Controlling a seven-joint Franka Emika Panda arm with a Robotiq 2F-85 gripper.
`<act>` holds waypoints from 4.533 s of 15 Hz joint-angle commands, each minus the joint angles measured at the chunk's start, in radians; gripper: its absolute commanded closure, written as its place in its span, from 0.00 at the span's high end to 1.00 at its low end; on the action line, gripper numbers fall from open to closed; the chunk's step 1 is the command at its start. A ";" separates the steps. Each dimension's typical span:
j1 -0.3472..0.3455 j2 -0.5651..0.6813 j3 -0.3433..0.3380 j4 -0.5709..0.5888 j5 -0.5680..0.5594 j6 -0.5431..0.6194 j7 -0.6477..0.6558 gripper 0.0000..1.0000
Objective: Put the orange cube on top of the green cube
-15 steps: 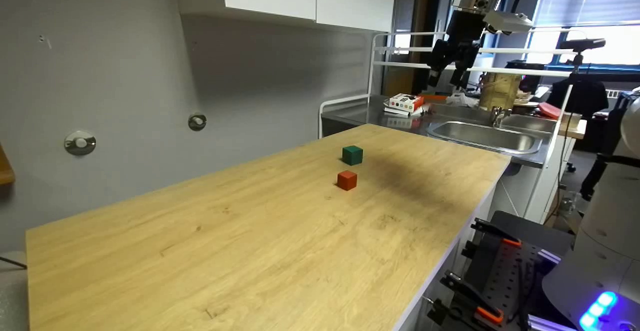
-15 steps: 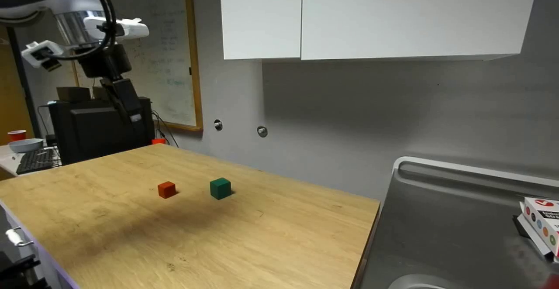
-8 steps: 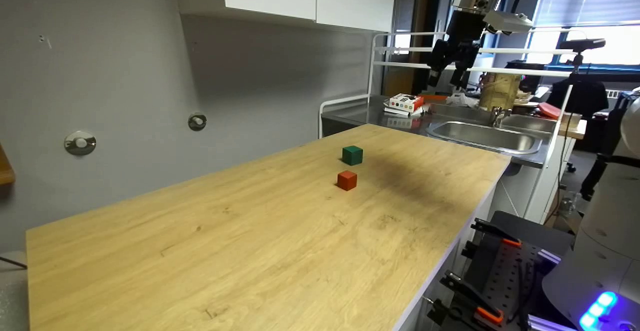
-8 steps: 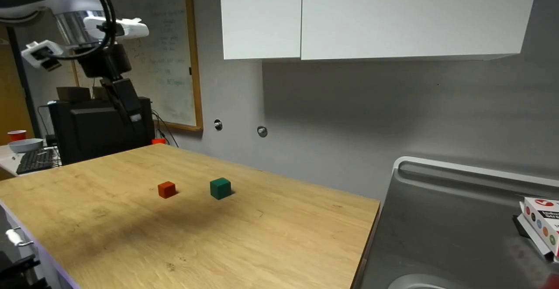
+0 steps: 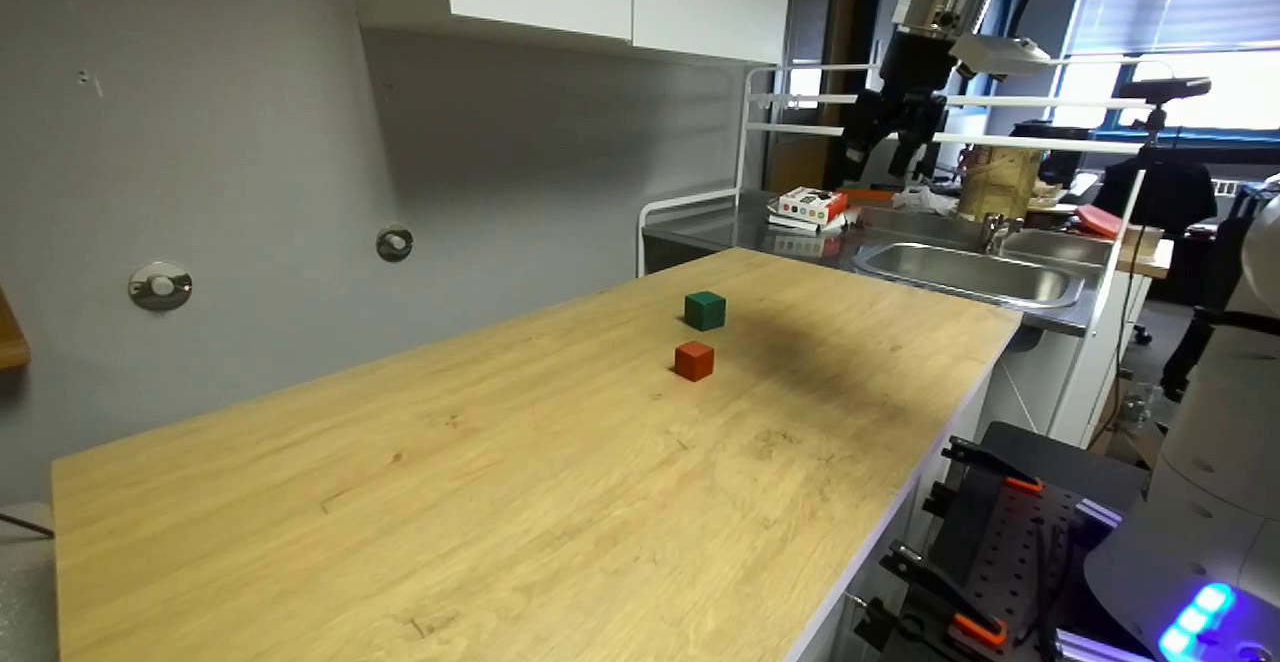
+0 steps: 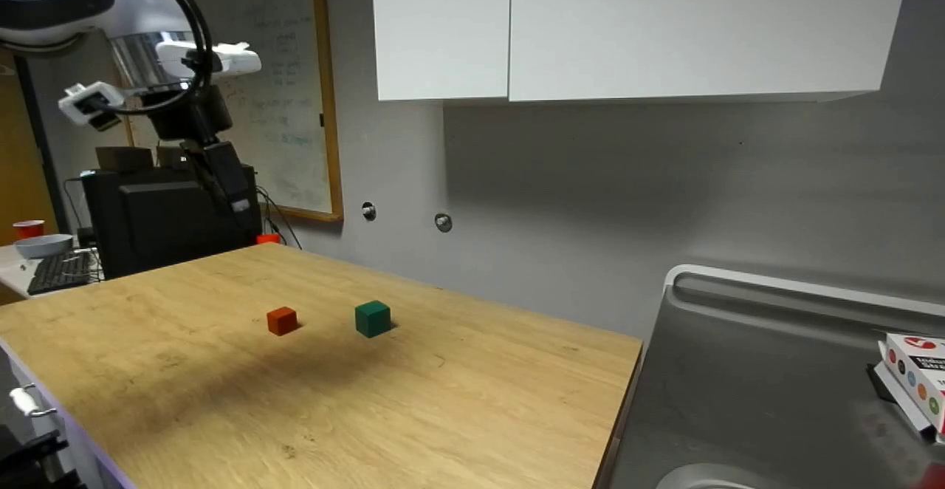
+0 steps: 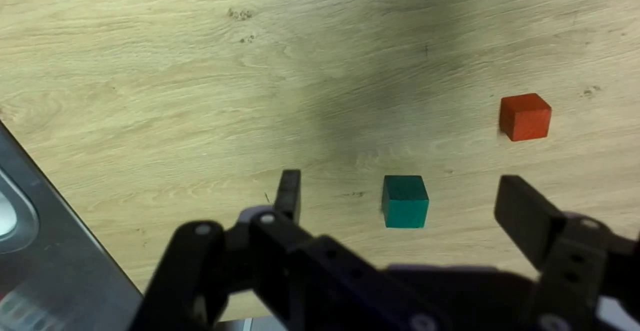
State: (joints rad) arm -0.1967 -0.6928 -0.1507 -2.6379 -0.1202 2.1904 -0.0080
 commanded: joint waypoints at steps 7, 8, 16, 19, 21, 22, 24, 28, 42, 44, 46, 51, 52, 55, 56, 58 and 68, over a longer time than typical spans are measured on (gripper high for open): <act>0.107 0.286 0.097 0.013 0.036 0.214 0.035 1.00; 0.119 0.322 0.108 0.019 0.036 0.228 0.037 1.00; 0.190 0.609 0.183 0.120 0.014 0.275 0.061 1.00; 0.210 0.711 0.189 0.190 0.022 0.266 0.059 1.00; 0.218 0.771 0.188 0.234 0.020 0.264 0.058 1.00; 0.220 0.805 0.186 0.259 0.023 0.262 0.057 1.00; 0.224 0.860 0.182 0.303 0.027 0.256 0.056 1.00; 0.225 0.951 0.176 0.381 0.032 0.249 0.055 0.89; 0.204 0.970 0.120 0.562 0.009 0.230 0.047 0.19; 0.185 0.964 0.102 0.599 0.016 0.222 0.039 0.19; 0.167 0.967 0.085 0.637 0.017 0.214 0.040 0.19; 0.119 1.000 0.052 0.709 0.025 0.195 0.038 0.19; 0.111 1.009 0.048 0.718 0.029 0.193 0.037 0.19; 0.091 1.033 0.045 0.738 0.043 0.181 0.031 0.19; 0.086 1.041 0.045 0.741 0.046 0.178 0.030 0.19; 0.082 1.058 0.048 0.748 0.052 0.172 0.030 0.19; 0.083 1.115 0.059 0.766 0.081 0.146 0.030 0.19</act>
State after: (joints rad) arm -0.1113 0.4043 -0.0972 -1.8983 -0.0641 2.3675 0.0319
